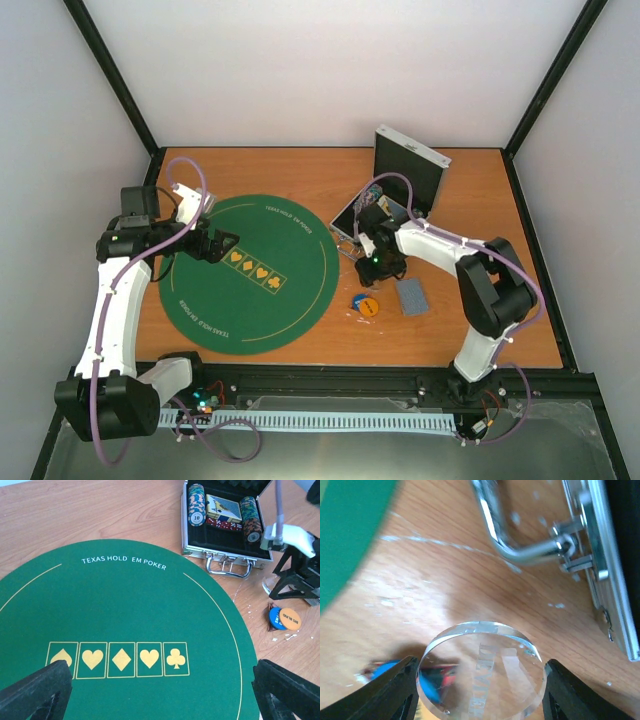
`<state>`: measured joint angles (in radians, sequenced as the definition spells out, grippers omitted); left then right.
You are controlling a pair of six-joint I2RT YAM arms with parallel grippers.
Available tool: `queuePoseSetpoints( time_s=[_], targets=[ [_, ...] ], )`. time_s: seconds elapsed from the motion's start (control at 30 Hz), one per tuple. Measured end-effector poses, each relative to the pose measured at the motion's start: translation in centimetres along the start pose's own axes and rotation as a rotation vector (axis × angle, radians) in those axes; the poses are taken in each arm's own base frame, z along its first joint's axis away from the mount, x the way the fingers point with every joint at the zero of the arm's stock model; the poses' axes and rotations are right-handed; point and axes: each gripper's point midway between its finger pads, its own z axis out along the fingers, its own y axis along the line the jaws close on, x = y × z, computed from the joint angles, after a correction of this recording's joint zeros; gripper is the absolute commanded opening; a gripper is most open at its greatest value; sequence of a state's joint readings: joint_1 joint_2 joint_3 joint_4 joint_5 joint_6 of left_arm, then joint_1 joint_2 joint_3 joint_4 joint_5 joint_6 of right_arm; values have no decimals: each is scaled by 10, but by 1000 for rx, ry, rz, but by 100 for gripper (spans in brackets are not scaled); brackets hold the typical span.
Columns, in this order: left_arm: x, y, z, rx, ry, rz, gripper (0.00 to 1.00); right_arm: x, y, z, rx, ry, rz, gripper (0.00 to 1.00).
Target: Distribute texas hold em gaming equipment
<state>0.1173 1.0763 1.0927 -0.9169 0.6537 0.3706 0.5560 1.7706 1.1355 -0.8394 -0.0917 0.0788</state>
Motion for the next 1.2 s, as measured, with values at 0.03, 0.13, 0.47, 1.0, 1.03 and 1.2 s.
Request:
queuePoseSetpoints(
  time_s=[0.03,0.13,0.47,1.0,1.03,1.2],
  targets=[
    [0,0,0,0,0,-2,100,-4,5,-7,-8,-19,-12,32],
    [0,0,0,0,-2,-9,100,-22,27,-36,-31,-117,-77,31],
    [-26,-16,3,162,-52,-70,74,-66,160,-142,-63,-627,-487,31],
    [-21,-83,2,458,-65,-48,70,-97,246,-177,9,-985,-729,31],
    [-20,-82,4,457,-60,-52,69,-98,247,-175,18,-983,-736,31],
    [-14,-78,18,452,-20,-69,68,-102,249,-171,44,-982,-749,31]
  ],
)
